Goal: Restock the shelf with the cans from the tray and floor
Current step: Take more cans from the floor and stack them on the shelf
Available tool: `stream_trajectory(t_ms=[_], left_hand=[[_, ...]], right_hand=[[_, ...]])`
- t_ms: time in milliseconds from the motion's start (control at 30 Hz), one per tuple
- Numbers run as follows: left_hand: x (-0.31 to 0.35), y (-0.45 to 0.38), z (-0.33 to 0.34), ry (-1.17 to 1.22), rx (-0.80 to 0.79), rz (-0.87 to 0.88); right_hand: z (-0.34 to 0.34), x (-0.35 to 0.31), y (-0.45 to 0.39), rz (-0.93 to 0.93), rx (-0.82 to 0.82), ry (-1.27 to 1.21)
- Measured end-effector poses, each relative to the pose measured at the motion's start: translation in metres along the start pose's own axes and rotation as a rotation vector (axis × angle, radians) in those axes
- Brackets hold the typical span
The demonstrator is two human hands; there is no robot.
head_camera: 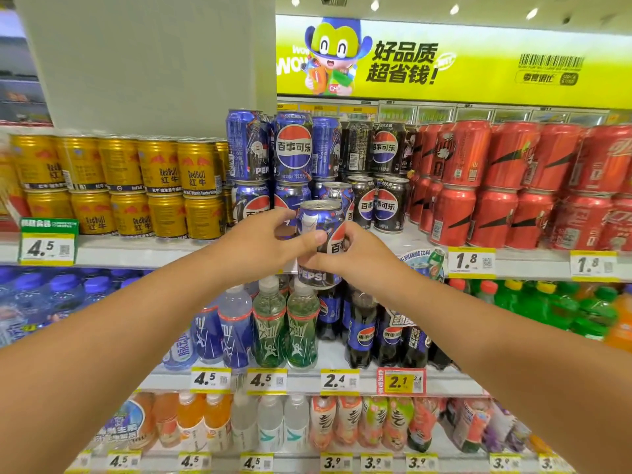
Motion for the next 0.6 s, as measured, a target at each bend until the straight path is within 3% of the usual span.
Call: stream_trajectory(t_ms=[233, 600], left_hand=[[-0.019, 0.016, -0.008, -0.487, 0.041, 0.249], [-0.046, 0.027, -0.001, -0.604, 0.046, 0.303]], right_hand=[[-0.035, -0.038, -0.023, -0.038, 0.048, 0.007], [-0.076, -0.102, -0.083, -0.139, 0.176, -0.056]])
Point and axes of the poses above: each hand's wrist, its own y-axis away from the middle knuckle, its own z-axis out of the palm, x = y × z, the point moved 8 cm from there along -y, towards the middle knuckle, and after that the axes turned 14 degrees about x, right-handed, at the moved point
